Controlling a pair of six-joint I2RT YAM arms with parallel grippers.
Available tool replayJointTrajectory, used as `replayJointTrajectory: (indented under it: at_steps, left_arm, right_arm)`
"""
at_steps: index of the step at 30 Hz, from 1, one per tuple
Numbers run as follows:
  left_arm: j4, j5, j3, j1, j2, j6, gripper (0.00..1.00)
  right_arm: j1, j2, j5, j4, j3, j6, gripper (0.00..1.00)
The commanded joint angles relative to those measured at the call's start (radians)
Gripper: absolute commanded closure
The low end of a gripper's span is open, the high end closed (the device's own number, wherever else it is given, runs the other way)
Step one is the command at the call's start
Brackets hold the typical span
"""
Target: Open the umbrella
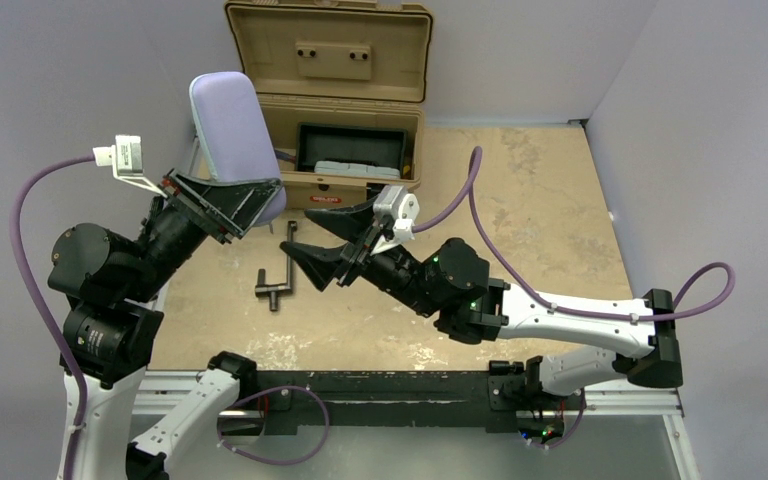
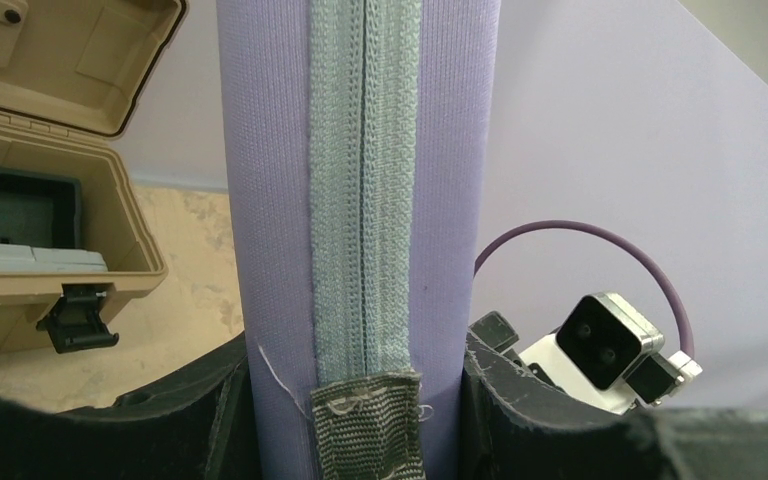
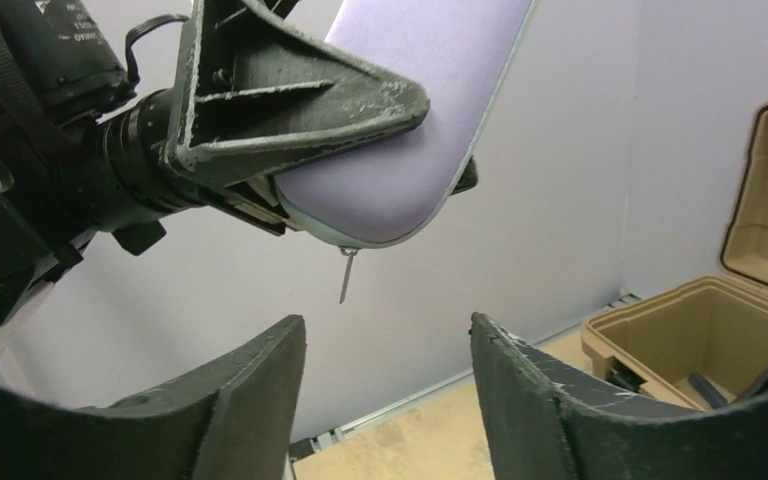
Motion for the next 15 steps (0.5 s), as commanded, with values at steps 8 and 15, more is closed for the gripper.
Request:
replayJointTrajectory:
  at_steps: [8, 15]
  left_arm:
    - [0.122, 0.014, 0.049, -0.002, 0.000, -0.003, 1.00]
    - [0.122, 0.012, 0.048, -0.002, 0.001, 0.002, 1.00]
  right_arm:
    - [0.003, 0.119, -0.009, -0.044, 0.183, 0.015, 0.40]
    - [0.002, 0.152, -0.010, -0.046, 0.234, 0.007, 0.54]
